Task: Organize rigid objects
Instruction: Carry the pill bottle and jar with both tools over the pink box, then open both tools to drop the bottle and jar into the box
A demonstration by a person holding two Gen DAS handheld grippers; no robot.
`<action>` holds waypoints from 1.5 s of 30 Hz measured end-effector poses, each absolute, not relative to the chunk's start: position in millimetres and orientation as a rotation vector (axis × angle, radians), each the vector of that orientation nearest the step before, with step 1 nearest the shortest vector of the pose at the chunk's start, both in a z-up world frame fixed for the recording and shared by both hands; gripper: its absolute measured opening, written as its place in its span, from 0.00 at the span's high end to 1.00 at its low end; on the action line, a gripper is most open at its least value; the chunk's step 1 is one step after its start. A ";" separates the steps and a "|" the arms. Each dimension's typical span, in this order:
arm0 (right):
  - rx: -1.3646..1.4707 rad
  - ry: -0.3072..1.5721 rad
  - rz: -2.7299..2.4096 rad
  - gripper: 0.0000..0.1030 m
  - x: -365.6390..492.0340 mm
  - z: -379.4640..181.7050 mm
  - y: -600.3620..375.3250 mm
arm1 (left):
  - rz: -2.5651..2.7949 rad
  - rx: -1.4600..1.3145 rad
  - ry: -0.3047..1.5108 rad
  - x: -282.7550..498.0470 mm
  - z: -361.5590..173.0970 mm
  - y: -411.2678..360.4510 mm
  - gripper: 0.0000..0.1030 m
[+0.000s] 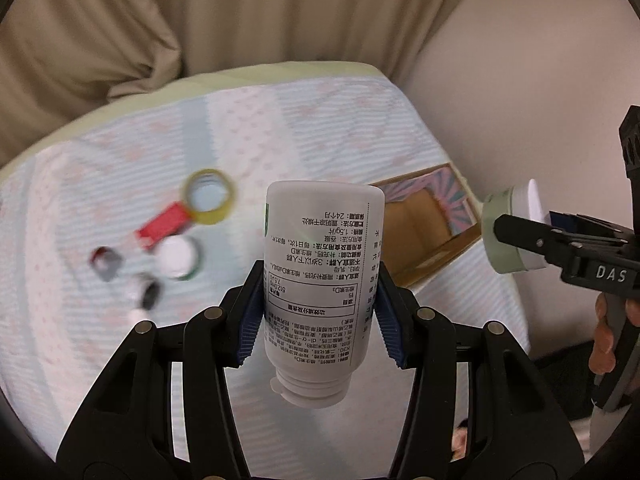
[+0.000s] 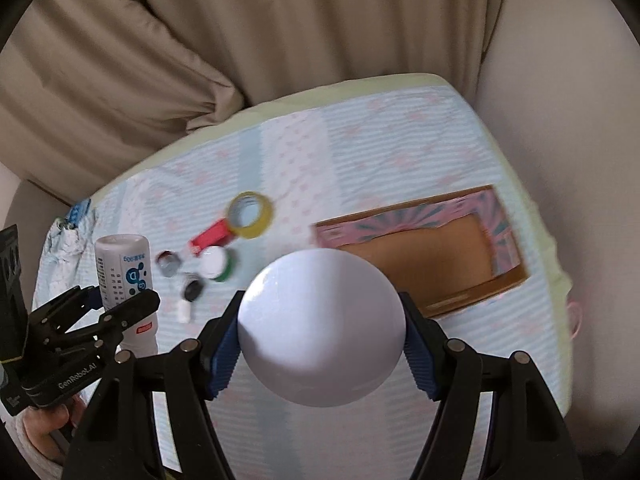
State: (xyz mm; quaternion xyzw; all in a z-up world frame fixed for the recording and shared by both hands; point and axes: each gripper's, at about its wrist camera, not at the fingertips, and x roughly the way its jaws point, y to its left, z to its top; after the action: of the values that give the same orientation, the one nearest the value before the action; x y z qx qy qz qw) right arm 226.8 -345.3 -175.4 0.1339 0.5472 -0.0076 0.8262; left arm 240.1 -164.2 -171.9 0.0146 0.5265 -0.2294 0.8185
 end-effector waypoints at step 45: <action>-0.320 1.414 0.468 0.00 287.7 -430.7 -490.5 | -0.461 0.406 1.346 299.8 -389.2 -383.5 0.00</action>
State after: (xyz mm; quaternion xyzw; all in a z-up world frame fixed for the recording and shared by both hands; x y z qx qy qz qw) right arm 287.7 -490.5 -430.7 -0.1448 0.6404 0.2122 0.7238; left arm 299.8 -383.5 -389.2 0.1848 0.6132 -0.2099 0.7388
